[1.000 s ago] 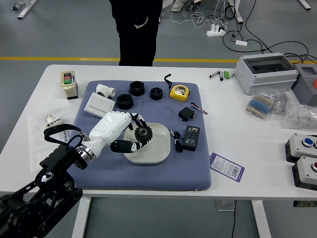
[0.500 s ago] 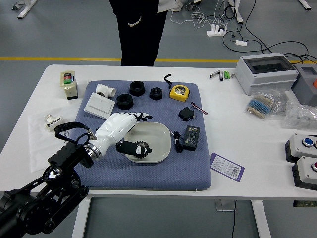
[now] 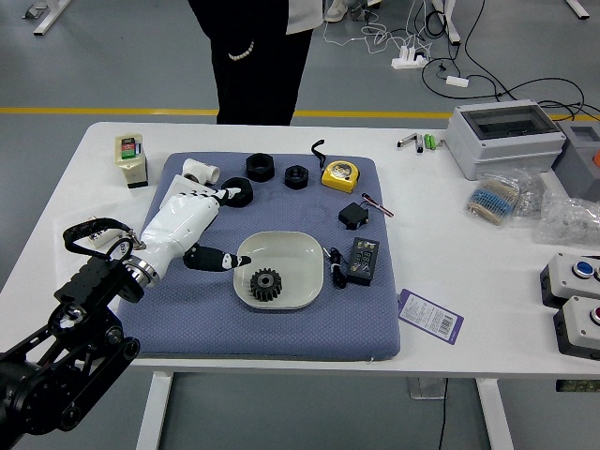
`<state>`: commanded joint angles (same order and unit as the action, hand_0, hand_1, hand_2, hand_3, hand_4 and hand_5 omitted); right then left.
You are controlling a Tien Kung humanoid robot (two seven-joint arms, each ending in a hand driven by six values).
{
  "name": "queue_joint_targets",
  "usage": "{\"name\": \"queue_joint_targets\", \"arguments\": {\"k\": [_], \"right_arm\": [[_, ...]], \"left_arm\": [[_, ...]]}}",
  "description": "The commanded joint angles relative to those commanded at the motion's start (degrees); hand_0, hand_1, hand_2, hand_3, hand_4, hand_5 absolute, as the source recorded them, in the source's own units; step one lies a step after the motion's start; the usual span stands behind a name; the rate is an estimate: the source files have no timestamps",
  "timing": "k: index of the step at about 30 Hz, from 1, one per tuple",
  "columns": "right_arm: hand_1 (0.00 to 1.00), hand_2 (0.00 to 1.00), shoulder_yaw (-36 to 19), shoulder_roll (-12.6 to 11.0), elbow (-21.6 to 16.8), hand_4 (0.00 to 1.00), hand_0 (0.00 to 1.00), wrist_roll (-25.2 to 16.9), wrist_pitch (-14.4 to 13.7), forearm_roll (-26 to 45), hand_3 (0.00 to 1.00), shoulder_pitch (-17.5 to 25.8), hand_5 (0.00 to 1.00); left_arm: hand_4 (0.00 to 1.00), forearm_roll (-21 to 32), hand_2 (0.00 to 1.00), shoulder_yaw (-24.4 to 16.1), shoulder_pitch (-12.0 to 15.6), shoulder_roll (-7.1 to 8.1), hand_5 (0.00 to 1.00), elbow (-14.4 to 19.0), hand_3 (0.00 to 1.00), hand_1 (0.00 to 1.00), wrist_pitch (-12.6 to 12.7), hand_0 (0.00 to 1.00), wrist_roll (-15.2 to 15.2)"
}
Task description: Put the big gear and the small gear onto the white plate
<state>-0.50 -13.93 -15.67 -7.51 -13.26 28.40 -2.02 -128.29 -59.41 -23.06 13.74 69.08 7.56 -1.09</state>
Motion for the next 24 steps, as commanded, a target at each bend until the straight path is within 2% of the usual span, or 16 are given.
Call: {"name": "queue_joint_targets", "arguments": {"k": [4,5,10,11,16,17,22,23,24], "right_arm": [[0.626,0.724,-0.05,-0.02,-0.02,0.728,0.606,0.13,-0.03,-0.28,0.538,0.17,0.7],[0.626,0.724,-0.06,-0.02,-0.02,0.728,0.606,0.14,-0.04,-0.32,0.538,0.19,0.699],[0.626,0.724,-0.11,0.01,-0.03,0.728,0.606,0.13,-0.07,-0.36,0.538,0.27,0.699],[0.626,0.724,-0.12,0.0,-0.04,0.728,0.606,0.13,-0.07,-0.42,0.538,0.28,0.7],[0.626,0.724,-0.04,-0.01,-0.06,0.728,0.606,0.06,-0.04,-0.29,0.538,0.23,0.7],[0.626,0.724,-0.03,-0.01,-0.06,0.729,0.606,0.05,-0.03,-0.25,0.538,0.22,0.699],[0.626,0.724,0.01,-0.03,-0.06,0.729,0.606,0.0,0.0,-0.02,0.538,0.13,0.699],[0.625,0.724,0.01,-0.04,-0.06,0.729,0.608,0.0,0.01,-0.02,0.538,0.12,0.699],[0.625,0.724,0.0,-0.04,-0.05,0.729,0.608,-0.01,0.0,0.01,0.538,0.07,0.699]], "left_arm": [[0.944,-1.71,0.79,-0.99,0.05,0.63,0.177,-2.55,0.838,0.724,-3.58,0.639,-3.75],[0.899,-1.71,0.76,-1.15,0.11,0.68,0.128,-2.98,0.797,0.697,-3.84,0.601,-4.06],[0.899,-1.71,0.76,-1.43,0.2,0.33,0.128,-5.01,0.797,0.697,-3.35,0.601,-3.95],[0.878,-1.71,0.728,-1.38,0.13,0.2,0.117,-5.36,0.744,0.659,-3.16,0.545,-3.88],[0.878,-1.71,0.728,-1.37,-0.01,-0.16,0.117,-5.91,0.744,0.659,-2.46,0.545,-3.65],[0.801,-1.68,0.606,-1.36,-0.02,-0.18,0.107,-5.9,0.662,0.605,-2.36,0.48,-3.6],[0.801,-0.83,0.606,-1.19,-0.29,-0.32,0.107,-5.93,0.662,0.605,-1.05,0.48,-3.07],[0.707,-0.79,0.545,-1.19,-0.32,-0.34,0.08,-5.96,0.595,0.513,-1.02,0.425,-3.06],[0.707,-0.69,0.545,-1.19,-0.41,-0.39,0.08,-6.12,0.595,0.513,-1.06,0.425,-3.07]]}}
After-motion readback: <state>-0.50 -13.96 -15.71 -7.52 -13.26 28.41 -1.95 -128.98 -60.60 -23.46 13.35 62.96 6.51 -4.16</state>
